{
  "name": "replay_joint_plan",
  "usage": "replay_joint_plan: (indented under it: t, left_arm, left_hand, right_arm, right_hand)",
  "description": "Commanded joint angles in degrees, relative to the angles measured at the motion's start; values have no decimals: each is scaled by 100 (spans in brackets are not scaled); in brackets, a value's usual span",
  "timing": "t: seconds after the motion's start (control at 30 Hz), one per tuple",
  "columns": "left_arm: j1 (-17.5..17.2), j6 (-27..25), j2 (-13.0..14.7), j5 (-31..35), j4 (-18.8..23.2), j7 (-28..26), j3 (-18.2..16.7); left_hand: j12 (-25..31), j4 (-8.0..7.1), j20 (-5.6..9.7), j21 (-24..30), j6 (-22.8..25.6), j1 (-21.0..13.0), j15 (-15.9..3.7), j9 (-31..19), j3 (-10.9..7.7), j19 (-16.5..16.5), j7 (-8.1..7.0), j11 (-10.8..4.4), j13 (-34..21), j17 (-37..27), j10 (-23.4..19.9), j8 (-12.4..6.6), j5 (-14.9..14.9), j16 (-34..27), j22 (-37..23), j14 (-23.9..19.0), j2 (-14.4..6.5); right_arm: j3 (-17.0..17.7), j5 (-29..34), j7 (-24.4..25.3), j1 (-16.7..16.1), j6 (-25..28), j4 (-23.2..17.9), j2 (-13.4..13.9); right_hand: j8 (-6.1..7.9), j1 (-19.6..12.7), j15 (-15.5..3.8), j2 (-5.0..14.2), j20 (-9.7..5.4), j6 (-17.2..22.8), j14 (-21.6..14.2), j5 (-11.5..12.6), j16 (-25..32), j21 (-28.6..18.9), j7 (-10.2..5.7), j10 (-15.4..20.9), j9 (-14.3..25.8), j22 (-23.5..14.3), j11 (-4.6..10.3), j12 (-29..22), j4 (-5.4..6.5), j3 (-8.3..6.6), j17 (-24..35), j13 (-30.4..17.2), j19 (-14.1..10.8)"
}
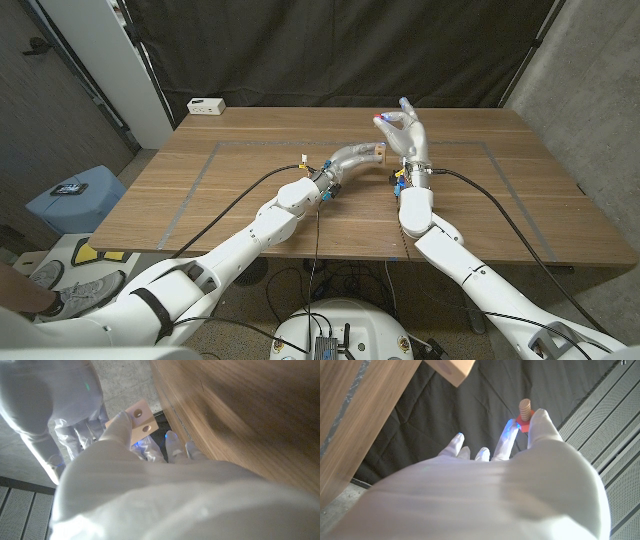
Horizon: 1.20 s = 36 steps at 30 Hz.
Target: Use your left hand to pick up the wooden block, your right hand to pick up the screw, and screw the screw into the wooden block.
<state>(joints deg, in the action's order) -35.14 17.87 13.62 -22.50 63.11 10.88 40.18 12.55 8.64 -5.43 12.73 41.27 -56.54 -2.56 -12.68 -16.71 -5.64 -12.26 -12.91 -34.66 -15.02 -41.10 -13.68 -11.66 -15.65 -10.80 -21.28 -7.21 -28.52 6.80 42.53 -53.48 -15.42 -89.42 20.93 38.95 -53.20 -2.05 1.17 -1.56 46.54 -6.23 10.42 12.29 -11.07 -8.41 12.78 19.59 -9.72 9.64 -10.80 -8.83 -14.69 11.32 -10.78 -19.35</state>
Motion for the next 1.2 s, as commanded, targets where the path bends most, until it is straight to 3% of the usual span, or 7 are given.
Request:
replay_joint_plan:
  t: [0.03,1.2]
  left_arm:
    - [-43,-60,25,-33,88,-32,-6]
    - [-103,-119,20,-117,140,-72,-32]
  left_hand:
    - [27,1,0,5,48,60,-590,-4,-43,9,4,26,-7,-35,-45,-12,-33,16,-33,-37,4]
    - [30,-2,-13,9,53,81,-579,-5,-52,7,15,26,-8,-36,-50,-8,-32,13,-33,-55,8]
  right_arm:
    - [69,-63,-59,-82,-98,39,0]
    - [288,-490,-496,-484,-159,-321,167]
  right_hand:
    - [8,-76,-400,60,-16,-22,34,45,-24,-4,-61,-10,-12,-19,78,16,-7,-56,14,-25,-17]
    - [-85,-251,-398,159,-11,-188,151,2,-54,8,-118,-251,-158,-17,131,40,-34,-107,0,-25,43]
